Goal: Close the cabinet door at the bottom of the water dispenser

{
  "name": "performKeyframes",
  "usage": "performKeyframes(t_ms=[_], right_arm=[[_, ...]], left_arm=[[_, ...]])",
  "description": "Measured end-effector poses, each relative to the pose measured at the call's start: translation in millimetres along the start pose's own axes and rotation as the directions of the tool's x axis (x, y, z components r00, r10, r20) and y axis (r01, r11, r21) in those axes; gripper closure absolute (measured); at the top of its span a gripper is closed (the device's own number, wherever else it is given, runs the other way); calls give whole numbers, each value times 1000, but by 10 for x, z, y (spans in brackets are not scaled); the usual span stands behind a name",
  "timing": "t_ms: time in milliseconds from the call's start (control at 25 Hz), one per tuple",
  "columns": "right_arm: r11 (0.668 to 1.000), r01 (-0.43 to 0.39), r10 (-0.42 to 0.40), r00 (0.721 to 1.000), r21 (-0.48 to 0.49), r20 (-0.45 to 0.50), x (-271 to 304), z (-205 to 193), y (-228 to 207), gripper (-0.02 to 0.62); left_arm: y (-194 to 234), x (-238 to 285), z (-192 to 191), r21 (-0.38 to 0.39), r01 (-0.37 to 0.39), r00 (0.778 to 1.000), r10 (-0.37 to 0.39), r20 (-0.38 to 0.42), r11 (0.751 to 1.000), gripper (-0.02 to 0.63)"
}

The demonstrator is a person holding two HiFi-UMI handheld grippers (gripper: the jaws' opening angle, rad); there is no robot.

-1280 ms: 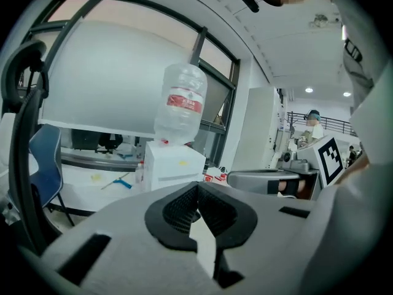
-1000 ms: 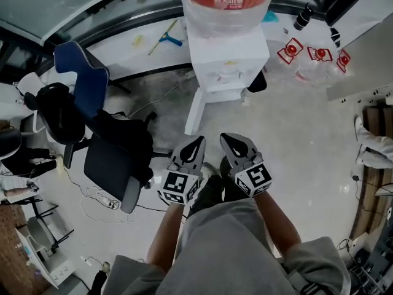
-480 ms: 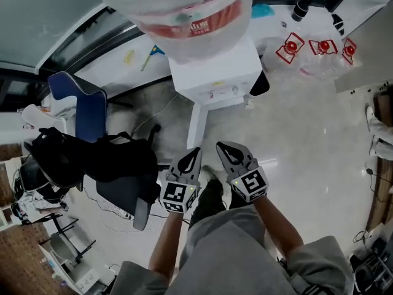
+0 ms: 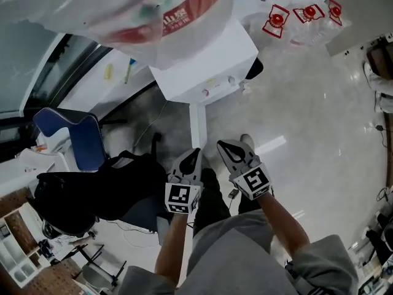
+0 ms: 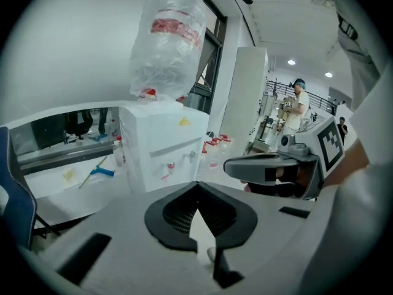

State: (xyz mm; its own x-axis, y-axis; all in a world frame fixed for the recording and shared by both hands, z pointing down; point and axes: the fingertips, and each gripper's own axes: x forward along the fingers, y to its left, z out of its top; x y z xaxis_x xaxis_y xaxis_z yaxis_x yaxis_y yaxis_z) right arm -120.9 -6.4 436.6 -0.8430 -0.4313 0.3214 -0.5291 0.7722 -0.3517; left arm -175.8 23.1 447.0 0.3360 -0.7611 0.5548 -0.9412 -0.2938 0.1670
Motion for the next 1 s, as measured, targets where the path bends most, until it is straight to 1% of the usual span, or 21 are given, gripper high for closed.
performKeyframes(t_ms=[160,320,560,640,800,1000], right_arm=[[996,87,-87,996,25,-2,58,-200,43,588],[990,133,-133,991,56,-10,176,-438,82,586],[985,154,-151,987,73,-47,384,-944,64,587],[986,151,-147,988,71,-55,474,-1110,41,588],[986,154,-149,986,67,-73,618,-1482,-41,588],[975,188,-180,980,114,-82,826,-1963,-158,586]], left_arm=[[173,1,-233,4,64,997,-64,-32,998,598],[332,40,-490,2,100,993,-100,-60,995,598],[652,312,-973,-38,91,991,-94,-91,995,598],[782,418,-1156,-66,77,991,-83,-105,995,598],[963,590,-1585,-95,46,989,-59,-133,994,598],[1083,861,-2096,-174,55,982,-85,-169,983,598]])
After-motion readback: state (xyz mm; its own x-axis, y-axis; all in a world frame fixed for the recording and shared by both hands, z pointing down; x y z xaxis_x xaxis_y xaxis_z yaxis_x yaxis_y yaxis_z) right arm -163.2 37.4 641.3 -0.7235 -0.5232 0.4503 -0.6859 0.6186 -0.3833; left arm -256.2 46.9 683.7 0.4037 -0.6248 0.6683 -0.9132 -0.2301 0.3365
